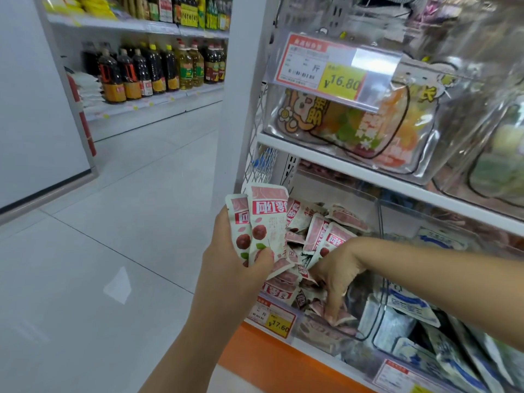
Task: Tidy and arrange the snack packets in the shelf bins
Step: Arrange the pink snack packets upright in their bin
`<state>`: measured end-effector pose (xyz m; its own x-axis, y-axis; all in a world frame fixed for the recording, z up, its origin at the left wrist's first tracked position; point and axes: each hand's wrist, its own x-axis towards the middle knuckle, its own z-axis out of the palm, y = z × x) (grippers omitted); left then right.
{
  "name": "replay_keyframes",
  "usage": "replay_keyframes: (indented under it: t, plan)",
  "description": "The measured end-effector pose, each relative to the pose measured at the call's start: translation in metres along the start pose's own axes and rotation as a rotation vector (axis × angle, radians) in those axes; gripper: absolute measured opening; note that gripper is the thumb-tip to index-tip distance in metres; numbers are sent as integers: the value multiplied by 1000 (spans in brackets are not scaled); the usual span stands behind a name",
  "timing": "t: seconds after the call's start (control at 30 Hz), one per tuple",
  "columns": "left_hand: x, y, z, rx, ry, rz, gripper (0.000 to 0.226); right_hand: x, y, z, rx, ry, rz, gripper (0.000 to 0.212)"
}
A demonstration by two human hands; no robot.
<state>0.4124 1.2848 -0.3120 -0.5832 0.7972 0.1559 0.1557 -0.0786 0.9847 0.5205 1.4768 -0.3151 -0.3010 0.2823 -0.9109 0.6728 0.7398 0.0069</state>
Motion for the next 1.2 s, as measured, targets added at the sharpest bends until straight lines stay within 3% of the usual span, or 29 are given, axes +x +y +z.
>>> replay_keyframes:
  t: [0.1, 0.23, 0.33, 0.57, 0.73, 1.0, 1.2]
  plan:
    - [2, 2, 0, -1, 3, 3, 49, 2, 4, 0, 48, -3, -43, 84]
    - [2, 3, 1, -3, -8, -1, 50, 4, 9, 6, 195, -25, -47, 102]
    - [3, 2, 1, 9, -3, 5, 51, 2, 3, 5, 82, 9, -38, 120]
    - [6, 3, 3, 7, -3, 6, 53, -49, -11, 6, -197, 229, -115, 45]
    - [6, 3, 4, 6, 9, -25, 52, -69, 0, 26, -284, 669, -194, 32]
    - [2, 8, 8, 48, 28, -17, 54, -88, 18, 39, 599, 994, -400, 11]
    - [0, 8, 14, 72, 33, -12, 53, -86, 21, 60, 563, 1168, -295, 6]
